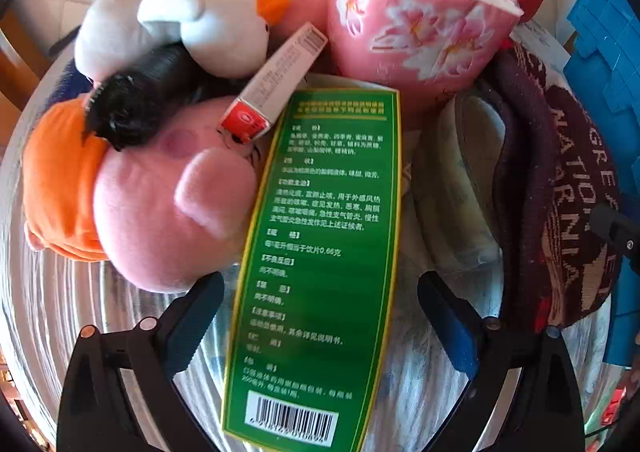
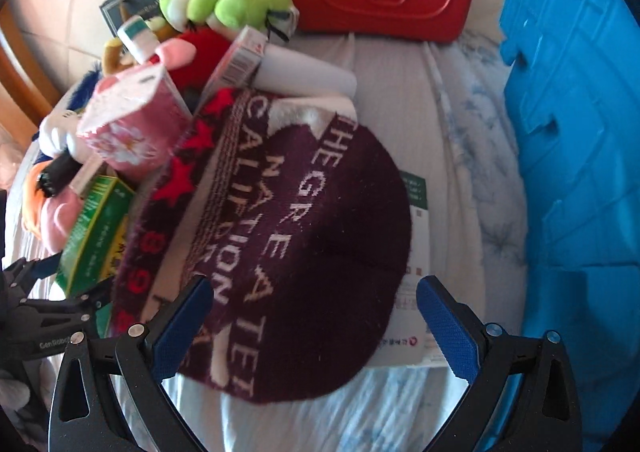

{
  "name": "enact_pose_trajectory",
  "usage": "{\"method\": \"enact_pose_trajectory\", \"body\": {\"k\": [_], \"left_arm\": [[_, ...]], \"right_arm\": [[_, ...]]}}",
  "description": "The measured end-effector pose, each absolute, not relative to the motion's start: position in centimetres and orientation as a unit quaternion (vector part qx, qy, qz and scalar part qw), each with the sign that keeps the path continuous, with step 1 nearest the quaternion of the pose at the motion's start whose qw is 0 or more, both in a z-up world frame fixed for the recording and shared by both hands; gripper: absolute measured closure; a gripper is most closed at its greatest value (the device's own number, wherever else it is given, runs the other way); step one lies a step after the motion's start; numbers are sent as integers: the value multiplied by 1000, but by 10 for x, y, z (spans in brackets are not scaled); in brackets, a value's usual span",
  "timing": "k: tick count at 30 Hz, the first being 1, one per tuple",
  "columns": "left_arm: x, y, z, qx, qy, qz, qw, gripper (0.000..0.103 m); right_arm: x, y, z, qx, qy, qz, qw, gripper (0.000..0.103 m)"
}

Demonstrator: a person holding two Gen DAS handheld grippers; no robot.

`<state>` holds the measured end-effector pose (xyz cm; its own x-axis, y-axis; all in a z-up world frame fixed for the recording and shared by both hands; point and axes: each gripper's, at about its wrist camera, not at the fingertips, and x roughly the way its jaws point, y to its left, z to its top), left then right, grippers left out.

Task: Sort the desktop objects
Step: 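Grasp the green medicine box with the left tool while the right tool grasps the maroon knit hat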

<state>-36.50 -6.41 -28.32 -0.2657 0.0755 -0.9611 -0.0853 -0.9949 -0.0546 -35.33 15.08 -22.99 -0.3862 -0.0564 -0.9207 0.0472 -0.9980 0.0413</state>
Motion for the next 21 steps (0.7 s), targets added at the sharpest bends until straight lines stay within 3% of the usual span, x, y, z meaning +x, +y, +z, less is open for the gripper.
{"method": "enact_pose_trajectory", "body": {"k": [9,19,21], "left_arm": [[-360,-59,-301,-616,17,787,41,1],[-350,-57,-298,-610,16,791,41,0],[-348,-57,-296,-611,17,791,38,6]], "right_arm": [[-366,162,-254,557,-63,-827,45,0],[-363,161,-256,538,-61,-840,44,0],[-364,159,-255,542,-50,-837,47,0]]}}
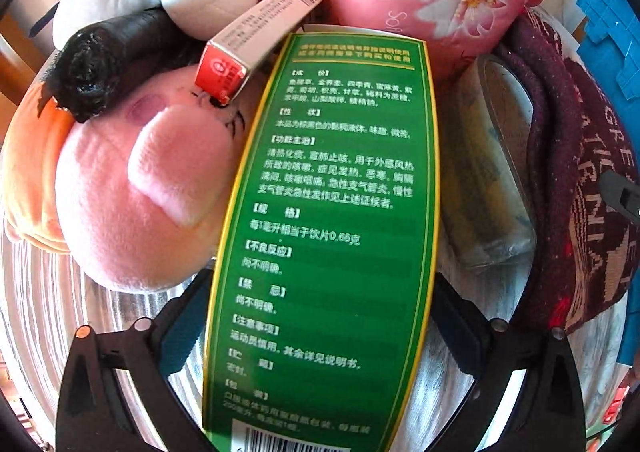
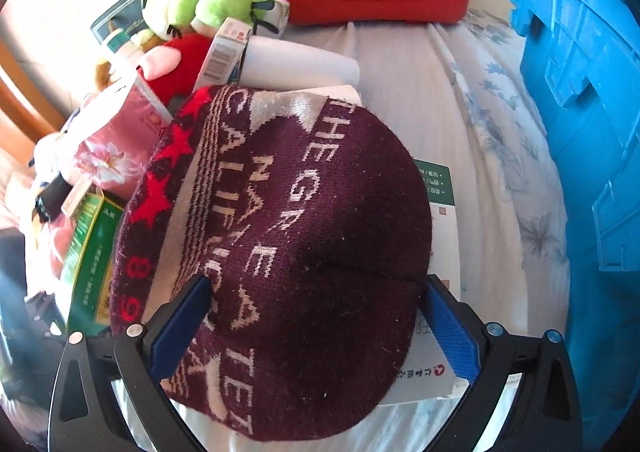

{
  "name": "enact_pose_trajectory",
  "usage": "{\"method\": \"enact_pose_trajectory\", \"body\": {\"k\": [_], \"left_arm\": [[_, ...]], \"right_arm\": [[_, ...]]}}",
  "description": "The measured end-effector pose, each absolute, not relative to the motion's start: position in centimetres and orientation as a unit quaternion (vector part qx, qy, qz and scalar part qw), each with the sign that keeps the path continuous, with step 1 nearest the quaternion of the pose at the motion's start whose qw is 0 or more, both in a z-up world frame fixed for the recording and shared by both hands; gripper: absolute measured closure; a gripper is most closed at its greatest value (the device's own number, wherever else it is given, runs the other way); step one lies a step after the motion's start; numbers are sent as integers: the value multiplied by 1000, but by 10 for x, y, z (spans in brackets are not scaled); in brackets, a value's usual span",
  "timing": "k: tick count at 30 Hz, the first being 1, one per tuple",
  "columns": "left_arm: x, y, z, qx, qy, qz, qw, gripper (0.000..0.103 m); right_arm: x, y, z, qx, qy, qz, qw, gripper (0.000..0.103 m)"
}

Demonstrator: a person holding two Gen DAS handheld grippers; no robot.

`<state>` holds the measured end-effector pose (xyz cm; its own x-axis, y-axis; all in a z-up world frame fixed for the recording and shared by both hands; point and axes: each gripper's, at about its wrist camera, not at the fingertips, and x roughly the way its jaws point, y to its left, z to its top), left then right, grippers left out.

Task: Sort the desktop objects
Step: 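Grasp the green medicine box with the left tool while the right tool grasps the maroon knit hat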

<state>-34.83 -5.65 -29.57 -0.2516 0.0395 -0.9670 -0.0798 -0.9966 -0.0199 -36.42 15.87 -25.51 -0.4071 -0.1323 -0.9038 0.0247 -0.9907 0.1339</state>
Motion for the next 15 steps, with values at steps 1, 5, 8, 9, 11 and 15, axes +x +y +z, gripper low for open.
{"method": "enact_pose_trajectory", "body": {"k": [1,5,8,9,11,15], "left_arm": [[-346,-57,-292,-608,15,793,36,21],[-337,-54,-276,-595,15,802,49,50],[-324,-48,-258,-566,37,823,45,50],[-320,-47,-250,-556,41,829,45,50],[-312,-47,-235,-538,43,841,41,50],[-296,-55,-204,-510,28,859,37,50]], "right_arm": [[-365,157,-255,546,-48,-835,45,1],[-353,146,-244,534,-33,-844,44,29],[-341,131,-231,520,-17,-852,66,73],[-338,127,-230,518,-10,-852,73,74],[-332,118,-226,511,12,-856,80,77],[-314,111,-202,477,23,-873,95,78]]}}
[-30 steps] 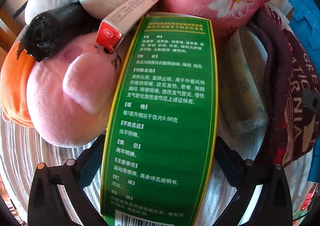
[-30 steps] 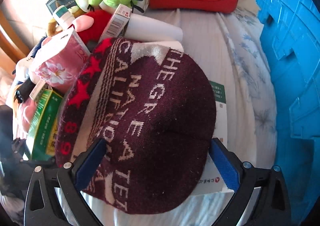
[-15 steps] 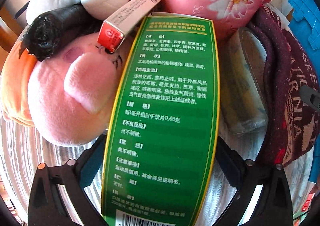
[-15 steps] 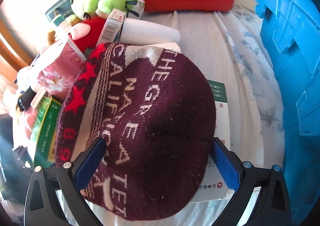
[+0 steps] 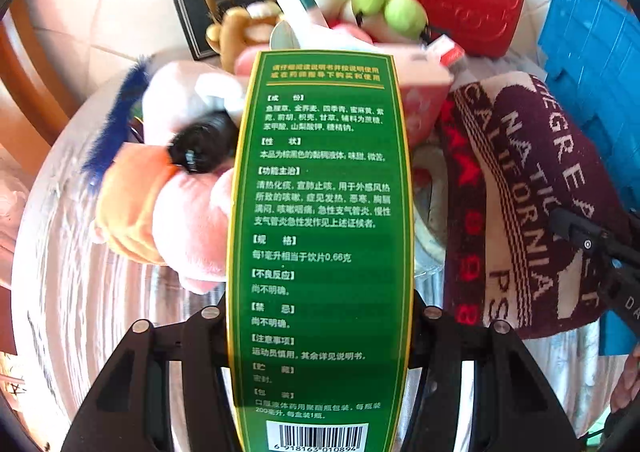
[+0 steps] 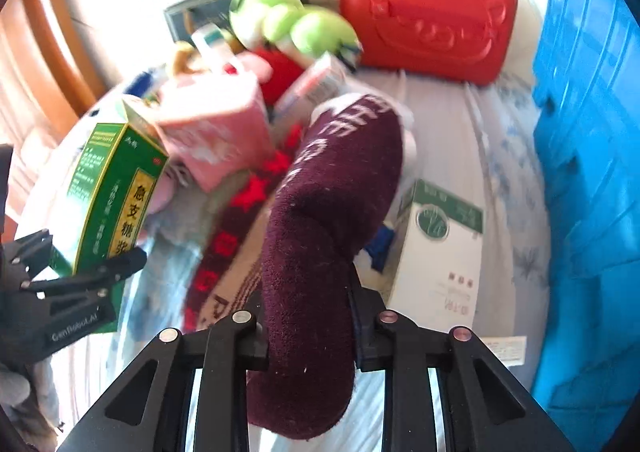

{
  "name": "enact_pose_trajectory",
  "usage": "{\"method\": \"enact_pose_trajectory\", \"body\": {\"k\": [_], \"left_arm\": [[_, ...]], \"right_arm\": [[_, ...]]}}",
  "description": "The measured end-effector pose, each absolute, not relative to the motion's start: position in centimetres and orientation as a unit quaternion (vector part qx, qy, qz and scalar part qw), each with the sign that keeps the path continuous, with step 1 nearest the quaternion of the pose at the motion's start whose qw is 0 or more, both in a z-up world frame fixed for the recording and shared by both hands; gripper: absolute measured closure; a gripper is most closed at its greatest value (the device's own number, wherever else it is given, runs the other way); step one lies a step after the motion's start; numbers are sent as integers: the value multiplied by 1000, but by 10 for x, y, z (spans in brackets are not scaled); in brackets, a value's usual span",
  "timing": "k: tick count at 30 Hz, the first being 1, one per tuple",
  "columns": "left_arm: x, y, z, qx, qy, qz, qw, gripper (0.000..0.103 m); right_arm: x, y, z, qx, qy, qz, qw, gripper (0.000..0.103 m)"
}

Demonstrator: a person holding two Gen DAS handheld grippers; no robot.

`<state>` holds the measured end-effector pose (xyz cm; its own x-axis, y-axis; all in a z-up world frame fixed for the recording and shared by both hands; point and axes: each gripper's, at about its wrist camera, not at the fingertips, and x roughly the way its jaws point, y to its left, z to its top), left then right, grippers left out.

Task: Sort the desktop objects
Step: 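Grasp the green medicine box with the left tool while the right tool grasps the maroon knit hat, then carry the green box with the left tool while the right tool carries the hat to the crate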

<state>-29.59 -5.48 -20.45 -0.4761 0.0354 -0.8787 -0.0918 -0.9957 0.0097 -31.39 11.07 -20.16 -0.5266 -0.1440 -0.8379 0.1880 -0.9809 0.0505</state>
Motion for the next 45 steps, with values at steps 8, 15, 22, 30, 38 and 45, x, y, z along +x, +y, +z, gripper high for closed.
{"method": "enact_pose_trajectory", "body": {"k": [8,15,22,30,38,45], "left_arm": [[-287,-75,-149,-459,4,888,24,50],[-265,-95,-93,-389,-6,921,11,50],[-251,-86,-81,-384,-8,923,32,49],[-234,-56,-63,-362,12,930,58,49],[-216,-26,-56,-351,31,932,81,50],[-207,-5,-31,-317,37,943,90,50]], "right_arm": [[-275,106,-136,399,42,-911,96,79],[-243,108,-88,346,50,-932,95,79],[-221,106,-66,322,51,-940,96,79],[-208,113,-61,323,50,-940,95,79],[-194,123,-52,312,52,-944,94,79],[-178,139,-26,277,48,-957,76,79]]}}
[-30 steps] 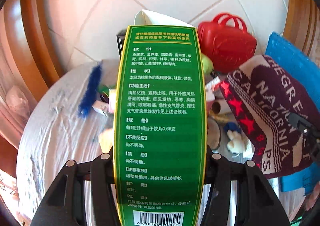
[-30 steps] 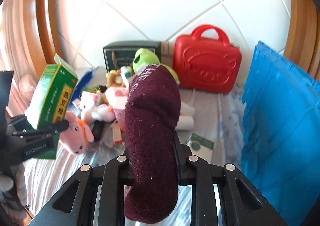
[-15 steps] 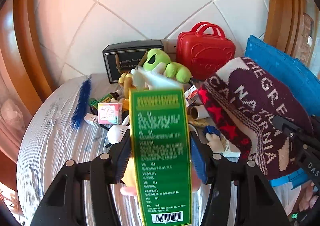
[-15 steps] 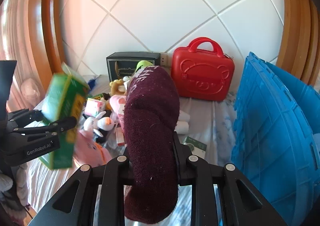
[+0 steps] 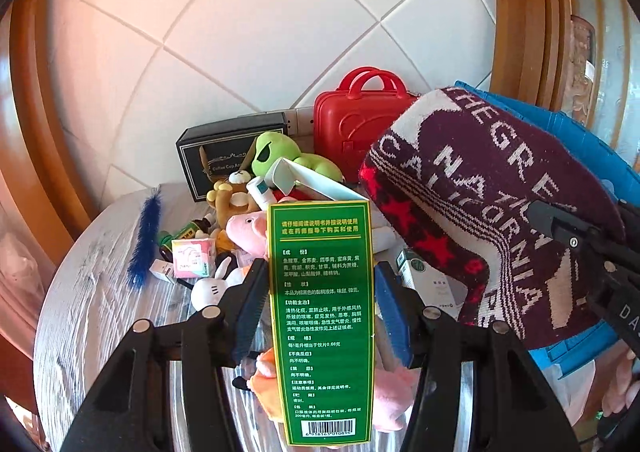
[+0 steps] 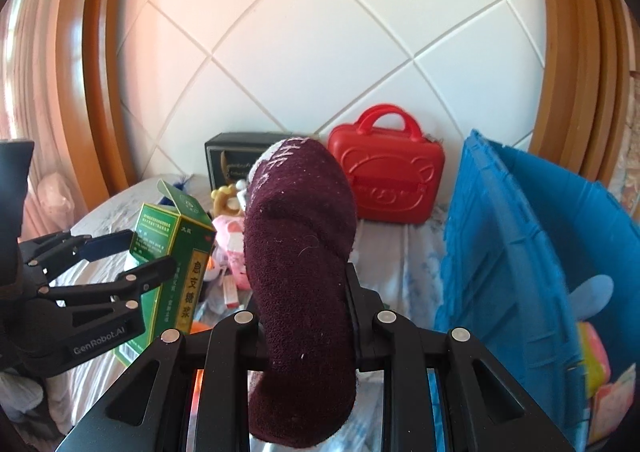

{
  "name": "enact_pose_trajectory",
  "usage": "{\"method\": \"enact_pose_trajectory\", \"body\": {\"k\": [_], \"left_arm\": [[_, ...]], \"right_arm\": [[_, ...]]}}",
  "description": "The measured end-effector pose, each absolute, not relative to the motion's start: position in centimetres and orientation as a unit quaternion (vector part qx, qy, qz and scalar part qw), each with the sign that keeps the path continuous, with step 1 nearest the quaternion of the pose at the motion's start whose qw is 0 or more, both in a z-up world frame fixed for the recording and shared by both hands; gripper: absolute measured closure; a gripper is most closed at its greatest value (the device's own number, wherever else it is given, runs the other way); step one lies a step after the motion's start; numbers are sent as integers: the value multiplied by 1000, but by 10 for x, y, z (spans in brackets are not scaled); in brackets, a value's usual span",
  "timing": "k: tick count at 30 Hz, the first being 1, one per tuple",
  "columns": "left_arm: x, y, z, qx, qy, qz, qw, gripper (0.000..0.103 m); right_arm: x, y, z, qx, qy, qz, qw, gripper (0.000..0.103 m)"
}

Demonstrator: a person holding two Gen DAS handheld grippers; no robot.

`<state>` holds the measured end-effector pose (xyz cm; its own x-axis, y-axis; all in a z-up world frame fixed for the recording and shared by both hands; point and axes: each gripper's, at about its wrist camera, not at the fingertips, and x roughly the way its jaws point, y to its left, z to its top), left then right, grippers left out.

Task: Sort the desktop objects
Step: 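Carry the green box with the left tool while the right tool carries the hat to the crate, then open both tools to drop the green box and hat into the crate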

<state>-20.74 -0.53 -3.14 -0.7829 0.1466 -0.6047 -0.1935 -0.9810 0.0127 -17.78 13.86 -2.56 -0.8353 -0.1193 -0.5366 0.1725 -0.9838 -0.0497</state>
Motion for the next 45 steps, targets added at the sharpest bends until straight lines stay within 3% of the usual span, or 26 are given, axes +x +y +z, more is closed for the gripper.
{"method": "enact_pose_trajectory", "body": {"k": [10,24,25,27,36,38,40,41,43,45], "left_arm": [[-201,65,33,-239,39,960,143,50],[-186,238,97,-173,55,953,243,51],[-183,250,100,-168,58,953,247,62],[-182,271,107,-178,49,945,271,70],[-169,349,88,-209,94,927,296,70],[-164,357,80,-214,110,927,287,59],[-157,362,75,-215,120,928,279,30],[-154,361,72,-210,123,930,275,25],[-149,358,67,-208,126,932,270,21],[-149,352,63,-223,120,929,270,21]], "right_arm": [[-147,195,39,198,29,-980,14,79],[-91,349,104,126,16,-983,-133,79],[-86,358,106,125,19,-982,-143,79],[-84,380,110,125,23,-978,-163,79],[-76,457,85,175,4,-964,-200,78],[-78,468,73,189,-4,-961,-201,75],[-78,475,61,201,-14,-959,-199,66],[-80,479,56,207,-17,-958,-198,60],[-79,481,47,214,-20,-957,-194,27],[-77,482,42,214,-18,-955,-206,12]]}}
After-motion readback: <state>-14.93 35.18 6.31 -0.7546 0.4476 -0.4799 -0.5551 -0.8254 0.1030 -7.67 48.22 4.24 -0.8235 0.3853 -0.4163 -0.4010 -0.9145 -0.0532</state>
